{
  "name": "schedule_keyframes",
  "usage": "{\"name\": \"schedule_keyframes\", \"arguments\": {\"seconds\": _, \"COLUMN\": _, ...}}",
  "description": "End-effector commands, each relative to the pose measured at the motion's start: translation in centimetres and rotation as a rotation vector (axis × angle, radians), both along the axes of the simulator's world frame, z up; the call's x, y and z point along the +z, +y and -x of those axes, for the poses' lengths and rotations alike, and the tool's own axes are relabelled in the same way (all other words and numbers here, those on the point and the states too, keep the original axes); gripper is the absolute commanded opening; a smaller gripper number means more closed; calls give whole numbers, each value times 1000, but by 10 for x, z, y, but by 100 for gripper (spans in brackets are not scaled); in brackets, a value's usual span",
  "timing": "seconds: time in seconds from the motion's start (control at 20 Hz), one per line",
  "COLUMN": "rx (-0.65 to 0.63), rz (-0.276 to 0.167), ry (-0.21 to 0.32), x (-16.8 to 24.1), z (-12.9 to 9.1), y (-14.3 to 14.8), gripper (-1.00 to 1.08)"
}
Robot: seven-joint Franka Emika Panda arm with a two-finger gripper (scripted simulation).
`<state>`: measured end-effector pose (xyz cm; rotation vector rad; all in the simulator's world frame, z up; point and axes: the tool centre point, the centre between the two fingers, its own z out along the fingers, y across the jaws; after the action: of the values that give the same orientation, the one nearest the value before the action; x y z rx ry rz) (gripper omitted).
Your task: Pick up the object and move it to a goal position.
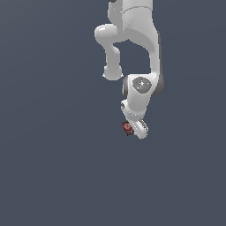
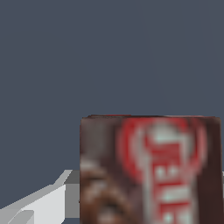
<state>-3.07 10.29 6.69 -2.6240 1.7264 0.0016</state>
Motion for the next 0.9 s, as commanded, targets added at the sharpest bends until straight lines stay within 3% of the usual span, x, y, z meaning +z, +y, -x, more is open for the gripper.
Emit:
{"name": "schedule_keyframes", "arguments": {"seconds": 0.0, "rx": 0, "rz": -1, "ry": 0, "x": 14, "z": 16, "y": 5, "gripper": -100}}
{"name": "schedule_keyframes", "arguments": {"seconds": 0.45, "rx": 1, "rz": -1, "ry": 0, "x": 62, "z": 72, "y": 24, "gripper": -100}}
{"name": "schedule_keyframes", "arguments": {"seconds": 0.85, "rx": 0, "rz": 1, "ry": -1, "x": 91, "z": 103, "y": 36, "gripper": -100}}
